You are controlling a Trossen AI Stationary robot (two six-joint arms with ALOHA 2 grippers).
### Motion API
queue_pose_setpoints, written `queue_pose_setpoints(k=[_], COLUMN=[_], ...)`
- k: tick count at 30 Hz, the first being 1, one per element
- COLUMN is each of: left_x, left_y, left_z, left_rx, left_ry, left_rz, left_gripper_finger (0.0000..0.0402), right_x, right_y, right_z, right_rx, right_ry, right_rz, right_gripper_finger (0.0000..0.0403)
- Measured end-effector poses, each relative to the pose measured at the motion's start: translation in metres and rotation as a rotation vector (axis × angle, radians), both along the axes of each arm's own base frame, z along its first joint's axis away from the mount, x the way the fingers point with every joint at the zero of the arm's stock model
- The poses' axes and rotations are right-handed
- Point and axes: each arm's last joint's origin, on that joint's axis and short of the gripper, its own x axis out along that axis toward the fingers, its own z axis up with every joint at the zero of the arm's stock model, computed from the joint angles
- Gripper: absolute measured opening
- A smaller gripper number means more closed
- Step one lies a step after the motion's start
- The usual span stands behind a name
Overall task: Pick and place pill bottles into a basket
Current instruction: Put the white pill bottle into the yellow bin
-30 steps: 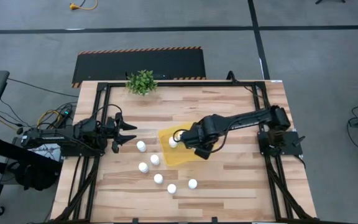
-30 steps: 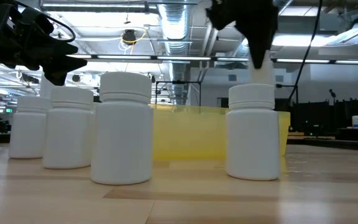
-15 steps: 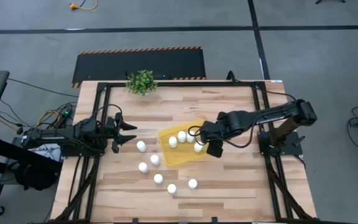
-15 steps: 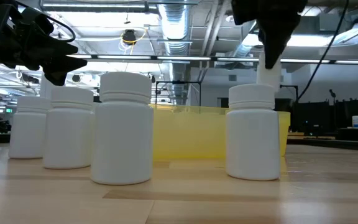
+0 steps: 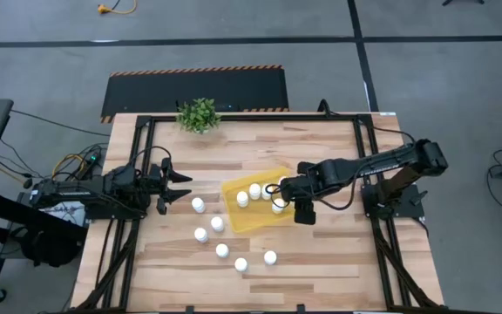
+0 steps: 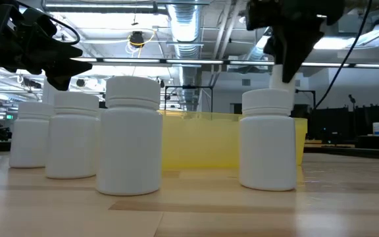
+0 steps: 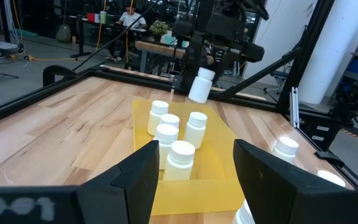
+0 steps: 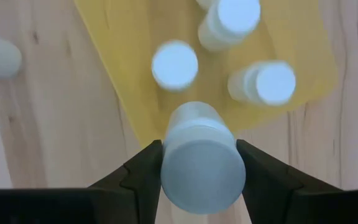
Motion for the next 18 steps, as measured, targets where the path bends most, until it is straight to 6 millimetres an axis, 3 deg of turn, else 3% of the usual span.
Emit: queue_pose_setpoints(k=[18], left_x=[0.0000], left_y=[0.0000], left_z=[0.0000], left_rx=[0.000], left_ry=[0.000], left_rz=[0.000], left_gripper_finger=[0.0194], right_x=[0.0085], right_y=[0.0011], right_z=[-0.0080], right_rx=[0.029], right_ry=[0.002], right_rz=[0.088], right_gripper_finger=[0.0172])
